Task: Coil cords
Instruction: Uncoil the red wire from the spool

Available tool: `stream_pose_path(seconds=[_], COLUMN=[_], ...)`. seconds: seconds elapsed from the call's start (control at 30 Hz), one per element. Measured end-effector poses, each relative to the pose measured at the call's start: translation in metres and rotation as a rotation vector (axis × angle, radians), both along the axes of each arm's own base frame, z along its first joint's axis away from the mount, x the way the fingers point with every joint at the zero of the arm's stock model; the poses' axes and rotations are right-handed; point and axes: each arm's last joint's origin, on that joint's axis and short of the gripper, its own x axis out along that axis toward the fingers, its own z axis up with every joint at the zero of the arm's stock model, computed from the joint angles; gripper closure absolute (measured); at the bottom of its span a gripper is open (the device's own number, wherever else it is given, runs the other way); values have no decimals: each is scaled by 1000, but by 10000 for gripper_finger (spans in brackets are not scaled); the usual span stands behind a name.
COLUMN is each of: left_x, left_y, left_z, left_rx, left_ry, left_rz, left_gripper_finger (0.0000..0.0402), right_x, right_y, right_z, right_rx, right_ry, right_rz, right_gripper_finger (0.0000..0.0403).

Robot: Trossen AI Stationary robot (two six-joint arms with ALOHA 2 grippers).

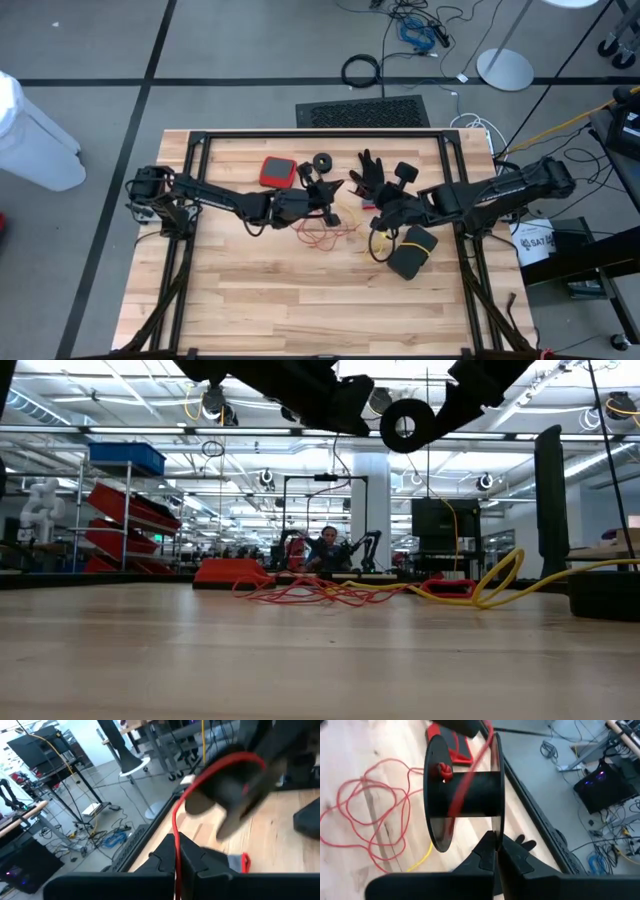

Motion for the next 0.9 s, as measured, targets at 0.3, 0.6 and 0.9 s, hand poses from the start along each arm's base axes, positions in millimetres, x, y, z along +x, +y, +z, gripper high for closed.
stream_pose_path(seconds=[0.3,0.6,0.9], left_x=[3,7,10], left_y=[-20,-34,-4], left_z=[6,-16,-45], left_rx=[-60,-85,-72], left_ry=[-77,29,179], left_rz=[-213,-249,-54], left_gripper_finger=[400,401,401], right_x=[20,35,36], right_y=[-17,-26,-7], right_z=[-21,-3,1], right_rx=[-43,-129,-157], right_ry=[63,-105,-114], right_rz=[-105,-112,-9], right_gripper_finger=[403,403,403])
